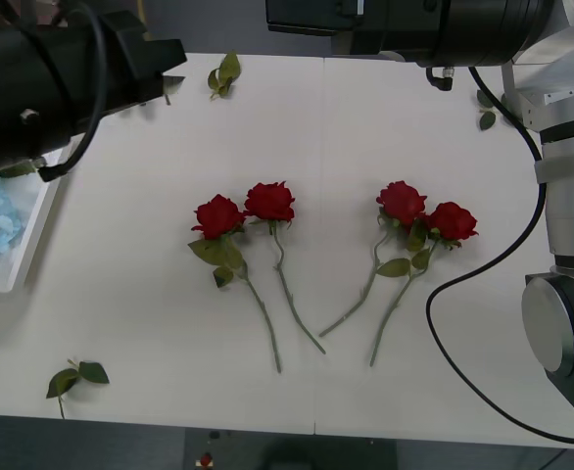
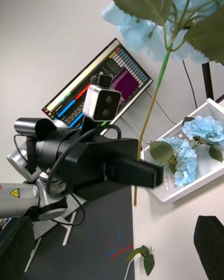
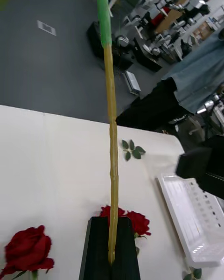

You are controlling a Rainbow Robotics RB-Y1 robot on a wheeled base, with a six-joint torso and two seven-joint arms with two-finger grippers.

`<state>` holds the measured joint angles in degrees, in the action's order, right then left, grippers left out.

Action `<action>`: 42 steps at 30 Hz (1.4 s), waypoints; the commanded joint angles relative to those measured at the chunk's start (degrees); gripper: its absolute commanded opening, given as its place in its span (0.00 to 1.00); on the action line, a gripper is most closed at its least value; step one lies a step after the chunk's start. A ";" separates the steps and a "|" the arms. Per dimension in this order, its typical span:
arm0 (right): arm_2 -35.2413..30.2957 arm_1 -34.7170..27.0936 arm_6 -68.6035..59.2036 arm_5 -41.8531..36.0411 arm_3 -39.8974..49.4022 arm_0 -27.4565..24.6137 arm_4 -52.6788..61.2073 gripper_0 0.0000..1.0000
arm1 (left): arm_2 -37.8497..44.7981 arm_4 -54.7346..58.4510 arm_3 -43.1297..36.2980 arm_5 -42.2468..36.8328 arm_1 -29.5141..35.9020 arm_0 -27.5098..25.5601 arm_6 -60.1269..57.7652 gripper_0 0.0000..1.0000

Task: Put the red flowers into the right box and the blue flowers into the left box

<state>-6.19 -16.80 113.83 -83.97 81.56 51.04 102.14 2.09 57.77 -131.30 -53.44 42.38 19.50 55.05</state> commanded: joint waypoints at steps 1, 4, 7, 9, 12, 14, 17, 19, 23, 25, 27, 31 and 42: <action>-0.14 -0.61 0.42 -0.14 0.80 0.82 0.43 1.00 | 6.17 1.29 -2.12 -0.08 5.35 -6.49 0.32 0.00; -0.14 -2.19 0.25 0.04 1.06 0.73 0.08 1.00 | 10.04 1.82 -2.20 -0.35 7.72 -11.15 0.85 0.00; 0.83 -3.59 -0.10 0.21 1.06 0.64 -1.33 1.00 | 14.26 2.17 -2.12 -0.35 10.09 -16.95 1.55 0.00; 1.27 -4.30 -0.45 0.21 1.06 0.56 -2.74 1.00 | 16.37 2.17 -1.94 -0.35 11.24 -20.38 1.90 0.00; 2.06 -5.18 -3.35 0.12 1.06 0.29 -5.37 1.00 | 18.83 1.90 -1.06 -0.35 12.82 -25.04 2.52 0.00; 3.29 -6.14 -7.40 0.21 1.06 0.03 -6.95 1.00 | 20.23 1.46 0.08 -0.35 13.70 -28.29 2.87 0.00; 5.57 -7.81 -14.43 0.21 1.06 -0.67 -9.15 1.00 | 21.64 0.15 2.37 -0.35 14.58 -32.16 3.31 0.00; 6.98 -8.95 -18.56 0.30 1.15 -1.38 -10.21 1.00 | 21.73 -1.26 4.56 -0.35 15.01 -33.56 3.57 0.00; 9.09 -10.54 -26.03 0.83 2.64 -3.31 -13.63 1.00 | 20.32 -4.86 8.52 -0.35 15.89 -34.27 3.93 0.00; 9.70 -11.33 -30.86 1.18 4.93 -4.72 -16.45 1.00 | 19.53 -5.92 11.07 -0.35 16.42 -34.18 4.10 0.00; 10.06 -11.86 -36.75 1.09 8.18 -6.21 -19.70 1.00 | 18.83 -6.71 13.00 -0.35 16.68 -33.83 4.54 0.00; 11.29 -13.09 -48.35 1.00 15.12 -9.20 -26.47 1.00 | 17.07 -7.59 16.69 -0.35 17.39 -32.60 5.16 0.00; 14.10 -16.25 -70.24 -7.87 26.72 -16.67 -41.14 1.00 | 7.93 -12.16 27.77 -0.35 18.62 -22.22 6.65 0.00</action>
<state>9.07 -31.97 47.88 -90.28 104.86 35.21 62.65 10.88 47.10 -104.67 -53.65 59.11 -5.98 59.54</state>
